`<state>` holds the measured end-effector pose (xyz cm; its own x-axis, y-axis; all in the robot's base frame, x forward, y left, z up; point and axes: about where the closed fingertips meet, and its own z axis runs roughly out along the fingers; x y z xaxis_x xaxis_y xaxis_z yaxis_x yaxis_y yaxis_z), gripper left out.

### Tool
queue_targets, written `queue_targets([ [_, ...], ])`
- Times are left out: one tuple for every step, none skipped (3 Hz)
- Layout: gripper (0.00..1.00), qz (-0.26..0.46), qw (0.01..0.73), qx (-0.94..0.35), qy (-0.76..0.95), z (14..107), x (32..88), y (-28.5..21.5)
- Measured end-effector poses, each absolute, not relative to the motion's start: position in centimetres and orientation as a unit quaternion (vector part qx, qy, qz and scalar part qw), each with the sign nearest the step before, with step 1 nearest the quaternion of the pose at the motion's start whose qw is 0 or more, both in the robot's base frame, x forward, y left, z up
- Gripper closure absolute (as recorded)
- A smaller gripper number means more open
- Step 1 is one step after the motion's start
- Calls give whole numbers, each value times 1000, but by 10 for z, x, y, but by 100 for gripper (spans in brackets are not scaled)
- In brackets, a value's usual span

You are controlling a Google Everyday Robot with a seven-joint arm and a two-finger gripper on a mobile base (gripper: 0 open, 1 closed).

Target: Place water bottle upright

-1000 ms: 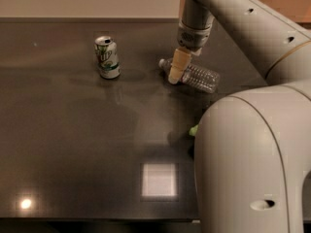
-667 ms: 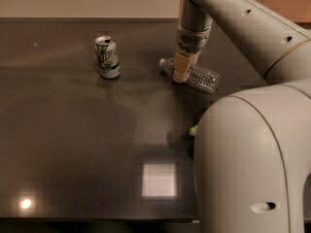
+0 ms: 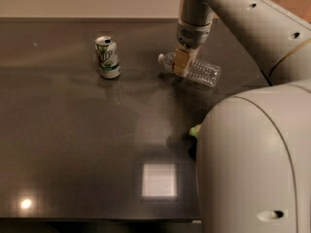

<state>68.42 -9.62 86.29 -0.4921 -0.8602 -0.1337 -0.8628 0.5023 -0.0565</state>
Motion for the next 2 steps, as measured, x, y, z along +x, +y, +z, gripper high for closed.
queue_targets([
  [100, 31, 117, -501, 857, 894, 685, -94],
  [100, 71, 176, -499, 845, 926, 683, -95],
])
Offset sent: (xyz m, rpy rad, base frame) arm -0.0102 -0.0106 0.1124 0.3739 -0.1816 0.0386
